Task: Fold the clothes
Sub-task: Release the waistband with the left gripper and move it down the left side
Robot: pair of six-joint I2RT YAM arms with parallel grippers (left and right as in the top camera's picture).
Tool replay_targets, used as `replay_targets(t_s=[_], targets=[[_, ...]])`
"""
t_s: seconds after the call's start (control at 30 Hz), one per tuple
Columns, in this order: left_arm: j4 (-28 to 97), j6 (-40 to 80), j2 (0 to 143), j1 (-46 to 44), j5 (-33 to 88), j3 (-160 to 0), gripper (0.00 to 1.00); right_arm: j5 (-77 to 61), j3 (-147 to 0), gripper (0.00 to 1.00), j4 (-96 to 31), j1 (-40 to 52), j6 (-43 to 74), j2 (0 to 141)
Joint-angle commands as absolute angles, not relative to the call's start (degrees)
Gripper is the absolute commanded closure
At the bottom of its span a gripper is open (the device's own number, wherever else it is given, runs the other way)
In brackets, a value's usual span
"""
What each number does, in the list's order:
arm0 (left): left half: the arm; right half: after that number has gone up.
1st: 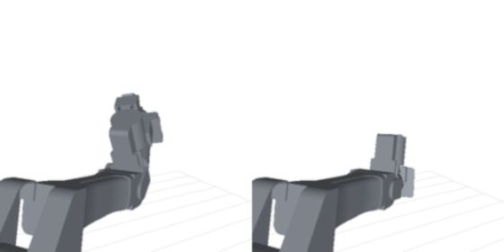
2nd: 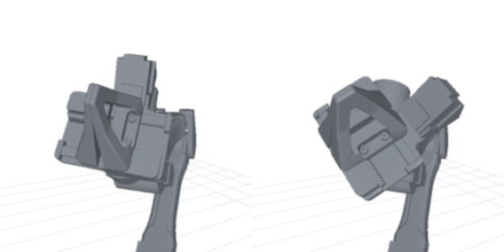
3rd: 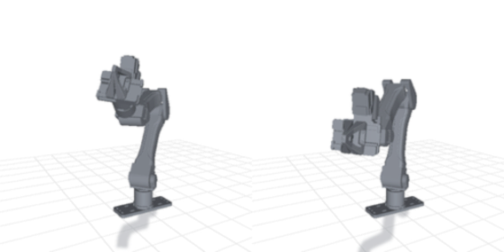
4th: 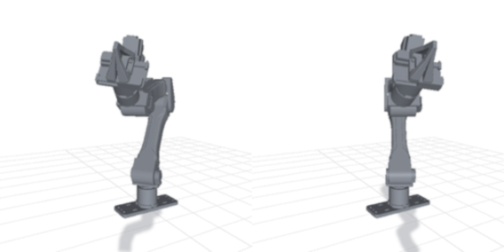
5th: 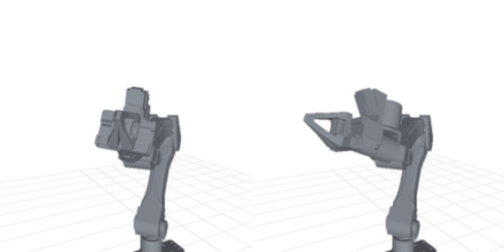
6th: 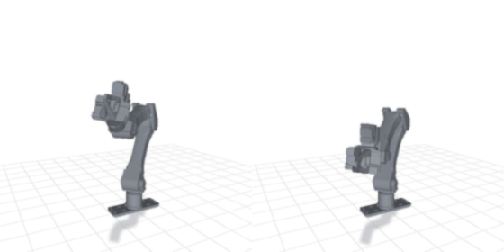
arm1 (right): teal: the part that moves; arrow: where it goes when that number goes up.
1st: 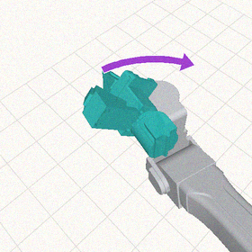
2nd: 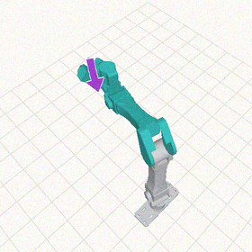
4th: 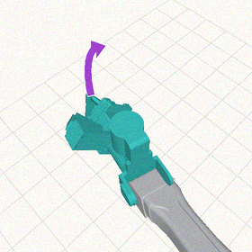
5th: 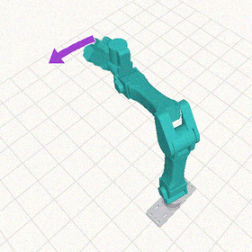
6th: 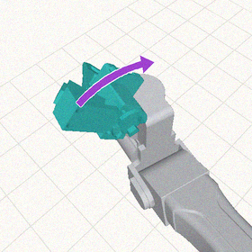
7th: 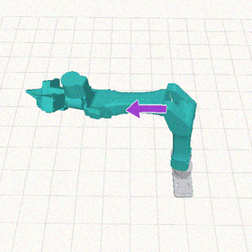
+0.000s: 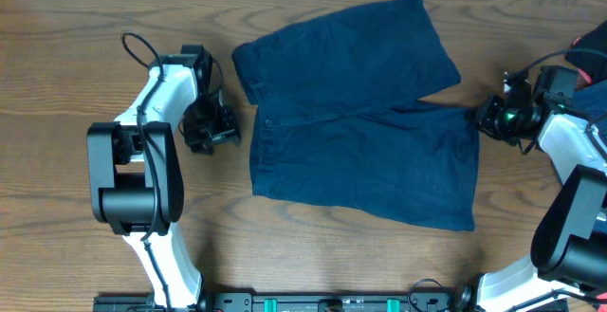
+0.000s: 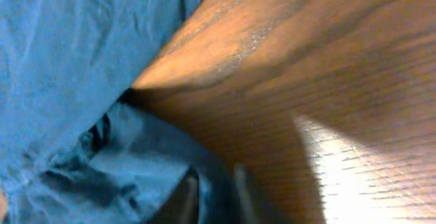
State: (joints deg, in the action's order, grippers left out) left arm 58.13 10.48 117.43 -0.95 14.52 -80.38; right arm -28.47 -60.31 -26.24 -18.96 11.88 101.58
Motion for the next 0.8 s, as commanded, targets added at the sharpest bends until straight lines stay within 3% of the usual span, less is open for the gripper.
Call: replay_targets(t_s=[0.0, 0.07, 0.2, 0.4, 0.57, 0.6, 0.67, 0.77], targets=[[58.3, 10.1, 117.0, -0.7, 19.5, -78.3, 0.4, -31.2, -61.2, 0.78, -26.0, -19.3, 10.9, 100.7], [58.3, 8.3, 117.0, -0.7, 24.4, -77.2, 0.41, -30.6, -61.2, 0.69, -26.0, -19.7, 10.6, 100.7], [59.8, 3.2, 117.0, -0.7, 32.9, -75.9, 0.46, -30.7, -61.2, 0.62, -27.6, -20.7, 10.2, 100.7], [63.1, 2.3, 117.0, -0.6, 33.6, -75.5, 0.6, -31.0, -61.2, 0.56, -30.3, -21.8, 8.6, 100.7], [64.4, 0.8, 113.6, 1.1, 33.0, -75.5, 0.62, -34.2, -61.2, 0.5, -32.5, -23.6, 7.8, 100.7], [64.9, 0.0, 112.1, 1.5, 32.9, -75.5, 0.61, -35.0, -61.2, 0.49, -33.1, -24.1, 7.6, 100.6], [66.1, -0.2, 108.2, 2.2, 31.0, -75.5, 0.46, -35.7, -61.2, 0.48, -34.4, -25.5, 7.4, 100.3], [67.6, 1.2, 102.1, 2.4, 26.9, -75.5, 0.39, -36.4, -61.2, 0.48, -36.1, -27.9, 7.7, 99.2]])
